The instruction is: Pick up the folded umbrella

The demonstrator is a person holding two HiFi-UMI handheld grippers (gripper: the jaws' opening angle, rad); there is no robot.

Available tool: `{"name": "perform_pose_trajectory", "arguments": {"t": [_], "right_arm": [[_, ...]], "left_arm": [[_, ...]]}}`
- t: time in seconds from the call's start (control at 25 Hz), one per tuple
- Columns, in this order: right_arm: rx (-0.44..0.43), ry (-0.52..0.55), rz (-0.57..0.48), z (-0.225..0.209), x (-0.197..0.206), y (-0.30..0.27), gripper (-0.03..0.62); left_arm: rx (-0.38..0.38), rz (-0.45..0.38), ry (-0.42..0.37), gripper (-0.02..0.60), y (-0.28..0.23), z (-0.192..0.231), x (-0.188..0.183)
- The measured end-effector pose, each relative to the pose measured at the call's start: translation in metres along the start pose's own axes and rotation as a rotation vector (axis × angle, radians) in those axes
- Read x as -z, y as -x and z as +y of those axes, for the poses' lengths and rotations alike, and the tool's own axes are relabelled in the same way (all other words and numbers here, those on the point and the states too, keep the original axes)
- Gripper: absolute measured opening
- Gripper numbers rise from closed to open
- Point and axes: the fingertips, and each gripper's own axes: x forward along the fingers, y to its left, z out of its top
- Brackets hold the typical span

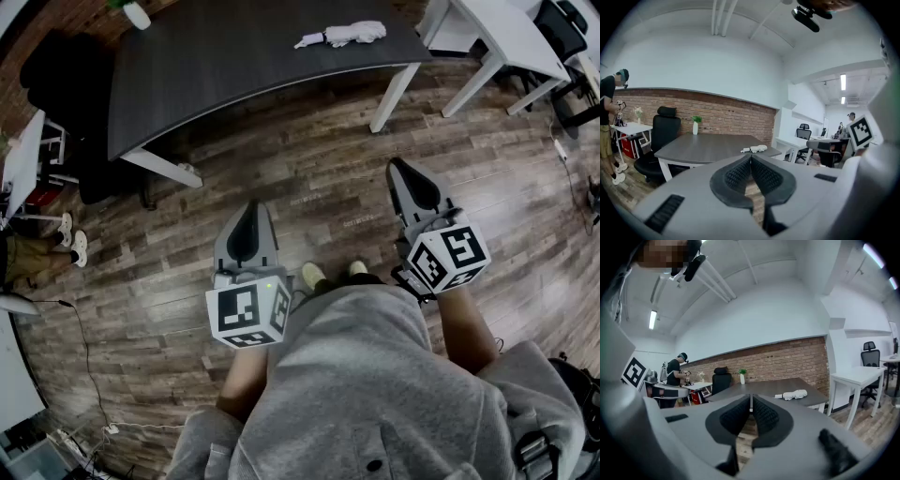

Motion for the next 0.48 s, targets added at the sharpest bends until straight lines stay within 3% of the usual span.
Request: {"name": "perform_pose_trajectory", "arguments": {"t": [0.48], "right_arm": [[0.040,-0.022,-0.024,0.022,0.000,-0.002,0.032]], "left_arm": [[0.021,0.015,-0.007,0.017,0.008,0.024,0.009]]}}
